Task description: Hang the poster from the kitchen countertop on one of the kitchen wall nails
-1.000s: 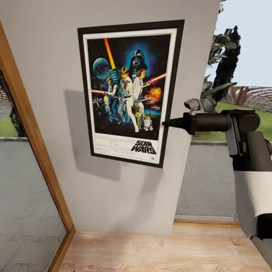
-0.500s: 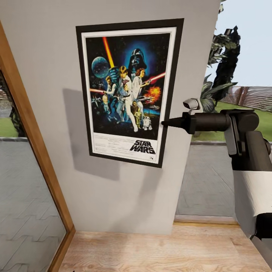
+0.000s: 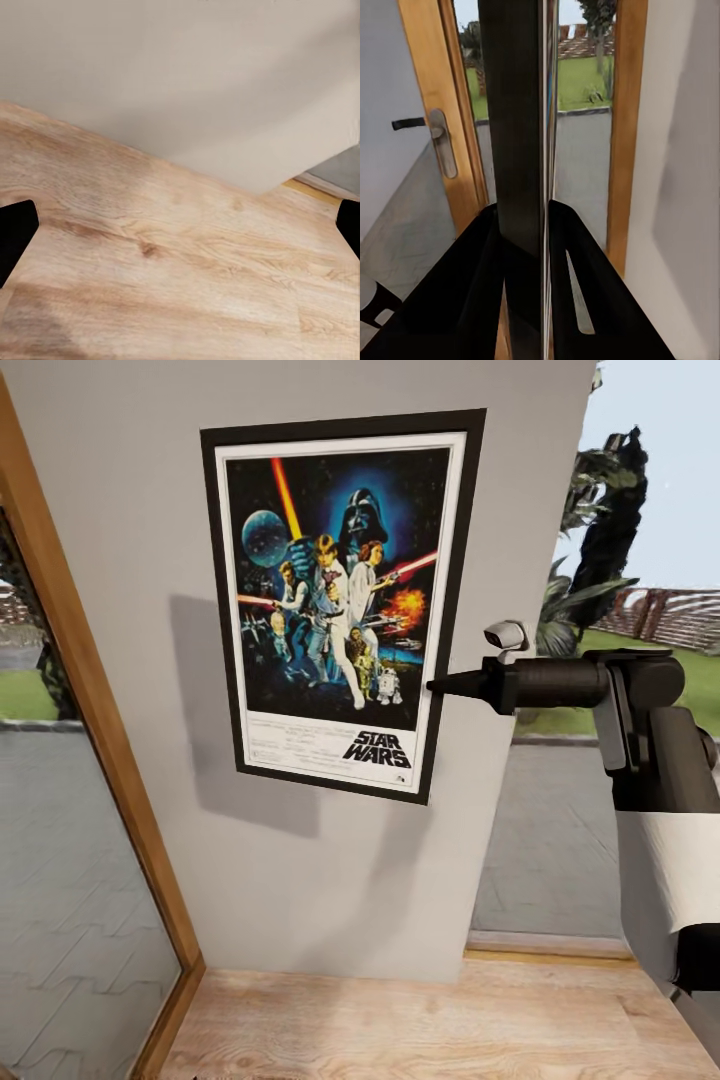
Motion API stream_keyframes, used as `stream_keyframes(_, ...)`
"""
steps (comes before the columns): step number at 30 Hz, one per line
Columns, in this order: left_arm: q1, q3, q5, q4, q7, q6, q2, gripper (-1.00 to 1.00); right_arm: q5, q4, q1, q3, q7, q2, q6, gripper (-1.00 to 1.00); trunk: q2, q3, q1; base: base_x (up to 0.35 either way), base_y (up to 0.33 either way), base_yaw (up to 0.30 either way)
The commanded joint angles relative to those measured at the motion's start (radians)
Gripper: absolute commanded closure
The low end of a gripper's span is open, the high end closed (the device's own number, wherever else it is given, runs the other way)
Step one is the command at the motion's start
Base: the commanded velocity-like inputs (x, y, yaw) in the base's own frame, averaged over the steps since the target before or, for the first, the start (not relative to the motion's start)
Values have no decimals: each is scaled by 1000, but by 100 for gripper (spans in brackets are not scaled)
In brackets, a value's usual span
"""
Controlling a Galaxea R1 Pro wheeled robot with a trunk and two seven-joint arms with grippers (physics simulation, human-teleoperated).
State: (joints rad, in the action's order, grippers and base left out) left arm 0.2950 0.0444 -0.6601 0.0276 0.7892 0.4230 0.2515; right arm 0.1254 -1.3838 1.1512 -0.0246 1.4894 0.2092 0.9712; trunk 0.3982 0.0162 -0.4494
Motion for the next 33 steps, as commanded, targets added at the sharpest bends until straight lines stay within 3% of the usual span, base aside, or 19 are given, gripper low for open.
stream_keyframes(1,1,5,-4,-1,2,5,0,-100,5,0,1,-1,1,1,12,100,2,2,-1,0,0,217)
stream_keyframes(17,1,5,-4,-1,2,5,0,-100,7,-1,1,-1,1,2,12,100,2,2,-1,22,0,70)
stream_keyframes(33,1,5,-4,-1,2,5,0,-100,7,-1,1,-1,2,2,12,100,2,2,-1,306,0,0)
